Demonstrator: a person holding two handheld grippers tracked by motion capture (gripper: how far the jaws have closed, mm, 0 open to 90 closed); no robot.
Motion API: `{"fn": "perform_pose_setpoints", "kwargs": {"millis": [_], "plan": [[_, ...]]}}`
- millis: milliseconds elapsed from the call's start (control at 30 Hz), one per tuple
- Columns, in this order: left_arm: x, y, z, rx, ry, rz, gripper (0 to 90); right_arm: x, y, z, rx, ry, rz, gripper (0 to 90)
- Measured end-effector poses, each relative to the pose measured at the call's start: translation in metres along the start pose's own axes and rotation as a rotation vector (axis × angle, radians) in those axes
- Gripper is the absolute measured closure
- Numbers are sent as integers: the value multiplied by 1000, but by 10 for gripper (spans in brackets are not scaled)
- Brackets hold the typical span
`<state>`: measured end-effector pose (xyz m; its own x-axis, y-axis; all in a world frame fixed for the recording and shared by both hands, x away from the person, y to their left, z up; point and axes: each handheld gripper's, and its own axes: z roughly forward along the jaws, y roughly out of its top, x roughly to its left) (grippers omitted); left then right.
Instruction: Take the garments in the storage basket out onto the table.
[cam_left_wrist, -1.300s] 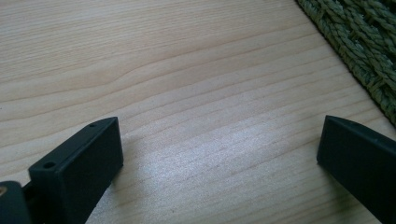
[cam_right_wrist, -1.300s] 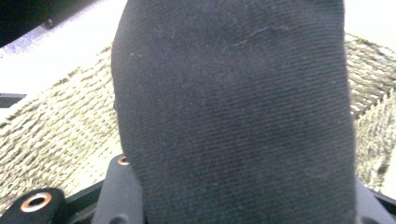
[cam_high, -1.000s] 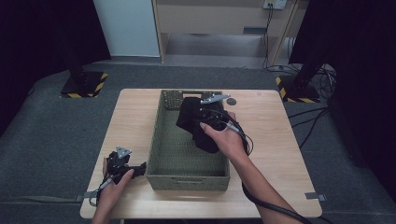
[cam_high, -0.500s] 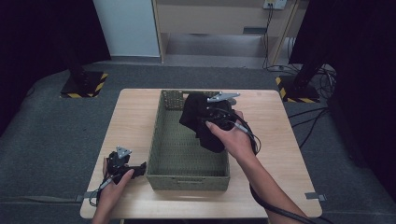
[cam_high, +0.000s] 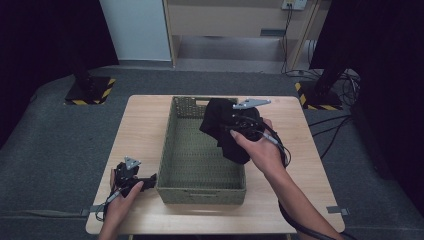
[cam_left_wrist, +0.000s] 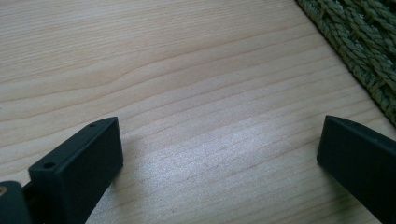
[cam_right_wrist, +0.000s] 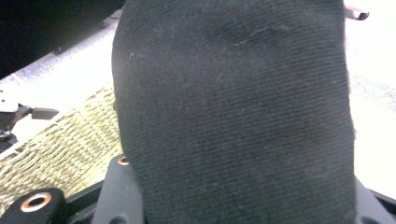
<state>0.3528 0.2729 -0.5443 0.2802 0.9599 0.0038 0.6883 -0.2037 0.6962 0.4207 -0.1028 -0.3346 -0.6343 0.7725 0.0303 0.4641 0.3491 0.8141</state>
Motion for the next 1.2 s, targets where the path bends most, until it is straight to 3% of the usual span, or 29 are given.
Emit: {"fn": "perform_pose_setpoints", "kwargs": {"millis": [367,1200], "plan": [[0,0,0,1,0,1,0,-9,1,-20,-24,-20,6,516],[0,0,0,1,0,1,0,-48,-16,-58,-68,-82,79,514]]}}
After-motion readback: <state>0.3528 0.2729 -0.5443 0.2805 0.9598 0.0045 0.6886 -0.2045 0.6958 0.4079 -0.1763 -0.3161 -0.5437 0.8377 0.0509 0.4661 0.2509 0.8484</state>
